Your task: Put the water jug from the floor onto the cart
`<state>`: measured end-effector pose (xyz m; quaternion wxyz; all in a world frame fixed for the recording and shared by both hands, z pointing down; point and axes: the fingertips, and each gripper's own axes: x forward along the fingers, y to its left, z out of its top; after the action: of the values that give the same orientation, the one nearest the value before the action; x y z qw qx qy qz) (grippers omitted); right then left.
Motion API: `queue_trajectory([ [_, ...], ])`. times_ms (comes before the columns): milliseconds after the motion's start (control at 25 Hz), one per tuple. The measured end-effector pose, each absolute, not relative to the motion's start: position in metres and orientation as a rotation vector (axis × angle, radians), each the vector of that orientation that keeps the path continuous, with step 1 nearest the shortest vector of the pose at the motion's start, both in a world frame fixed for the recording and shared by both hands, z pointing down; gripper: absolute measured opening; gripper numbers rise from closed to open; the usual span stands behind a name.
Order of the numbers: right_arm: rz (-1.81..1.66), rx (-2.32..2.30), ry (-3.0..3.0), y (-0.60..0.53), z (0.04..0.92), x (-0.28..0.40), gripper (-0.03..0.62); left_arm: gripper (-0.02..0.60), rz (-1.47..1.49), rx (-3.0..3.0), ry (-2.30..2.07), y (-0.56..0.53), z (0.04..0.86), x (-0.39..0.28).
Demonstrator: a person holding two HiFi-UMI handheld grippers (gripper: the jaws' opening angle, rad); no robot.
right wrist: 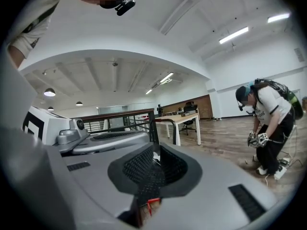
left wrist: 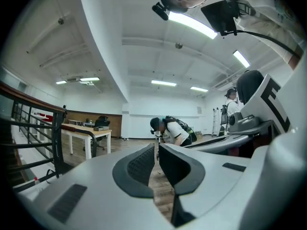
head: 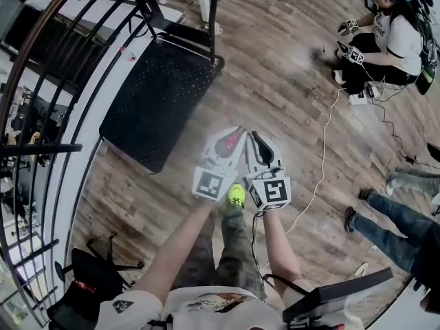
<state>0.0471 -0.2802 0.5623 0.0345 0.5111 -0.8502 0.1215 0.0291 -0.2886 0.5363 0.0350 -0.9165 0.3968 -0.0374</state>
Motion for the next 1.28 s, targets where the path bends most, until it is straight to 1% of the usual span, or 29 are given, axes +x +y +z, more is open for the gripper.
queue_trajectory([
  [120,0.391,1.587,-2.595,-0.281,0.595,0.05,0.038,0.014,-0.125,-2.806,1.204,-0.288,0.566,0.029],
  [320,0.514,1.626,-2.51,-0.267,0.675,0.063,0.127,0.014,-0.185,-2.842,1.218,-0.275,0.639,0.029],
  [640,0.675,1.664,-2.372,-0.244,0.783,0.082,0.143,0.014,-0.25,-2.878,1.247,-0.26,0.737,0.026],
  [1000,0.773,1.607,-2.279,-0.239,0.879,0.064,0.189,0.014,-0.292,-2.893,1.238,-0.263,0.809,0.034],
  [1280,0.845,1.665,-2.17,-0.233,0.924,0.072,0.196,0.014,-0.31,-2.9,1.278,-0.262,0.85,0.026],
])
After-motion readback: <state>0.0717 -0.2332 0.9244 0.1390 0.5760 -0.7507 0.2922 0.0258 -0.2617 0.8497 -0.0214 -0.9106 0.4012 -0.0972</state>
